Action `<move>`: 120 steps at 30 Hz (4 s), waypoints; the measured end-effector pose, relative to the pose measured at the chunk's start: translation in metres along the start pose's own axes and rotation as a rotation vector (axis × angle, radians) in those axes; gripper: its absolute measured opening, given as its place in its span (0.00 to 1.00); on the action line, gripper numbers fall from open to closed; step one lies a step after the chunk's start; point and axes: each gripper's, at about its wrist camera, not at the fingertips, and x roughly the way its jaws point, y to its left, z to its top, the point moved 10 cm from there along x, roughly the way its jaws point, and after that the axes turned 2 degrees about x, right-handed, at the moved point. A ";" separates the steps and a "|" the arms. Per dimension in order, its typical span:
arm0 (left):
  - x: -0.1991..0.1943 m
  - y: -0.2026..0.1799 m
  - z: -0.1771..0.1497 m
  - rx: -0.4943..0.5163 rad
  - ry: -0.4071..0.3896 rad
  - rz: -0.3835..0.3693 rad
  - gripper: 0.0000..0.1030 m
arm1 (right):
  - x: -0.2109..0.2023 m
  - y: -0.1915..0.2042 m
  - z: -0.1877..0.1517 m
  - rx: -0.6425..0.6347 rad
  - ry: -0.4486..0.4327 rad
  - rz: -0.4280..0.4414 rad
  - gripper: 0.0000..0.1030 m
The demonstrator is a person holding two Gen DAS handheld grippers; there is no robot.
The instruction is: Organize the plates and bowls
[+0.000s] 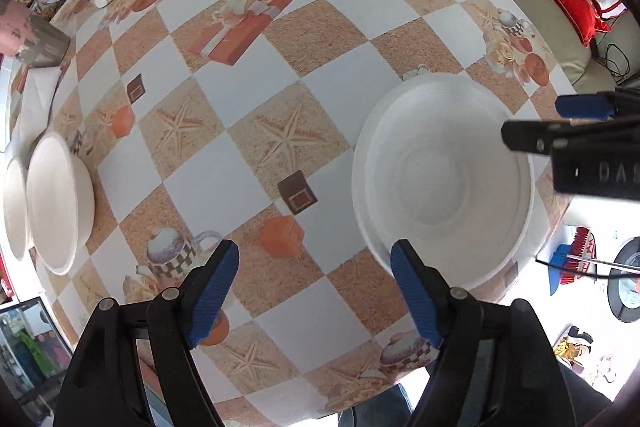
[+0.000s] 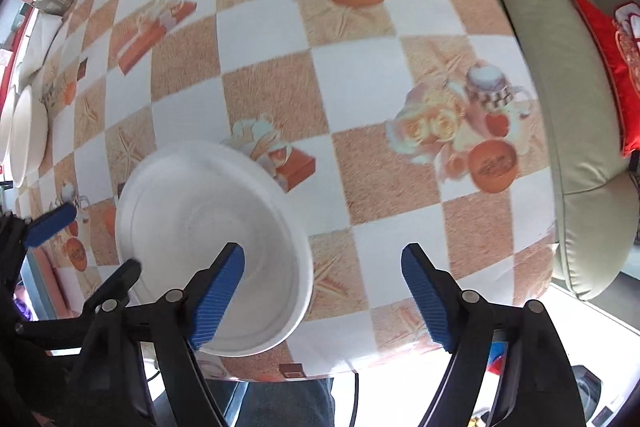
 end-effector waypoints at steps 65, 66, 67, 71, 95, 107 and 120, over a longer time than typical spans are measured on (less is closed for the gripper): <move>0.028 0.245 -0.023 -0.903 0.005 -0.001 0.35 | 0.016 0.282 0.071 -0.456 0.082 0.241 0.11; 0.029 0.237 -0.021 -0.874 0.008 -0.002 0.35 | 0.017 0.274 0.069 -0.451 0.080 0.232 0.11; 0.029 0.228 -0.020 -0.849 0.010 -0.006 0.35 | 0.018 0.266 0.067 -0.438 0.083 0.234 0.11; 0.030 0.196 -0.019 -0.742 0.031 0.004 0.35 | 0.021 0.229 0.052 -0.377 0.111 0.235 0.12; -0.032 0.077 -0.021 -0.370 -0.010 -0.020 0.40 | -0.035 0.115 -0.039 -0.254 0.032 0.188 0.13; -0.031 -0.039 0.028 -0.096 0.006 -0.069 0.42 | -0.059 0.006 -0.034 0.022 -0.015 0.125 0.14; -0.016 -0.049 0.034 -0.046 0.022 -0.045 0.77 | -0.036 -0.026 -0.039 0.076 0.023 0.069 0.17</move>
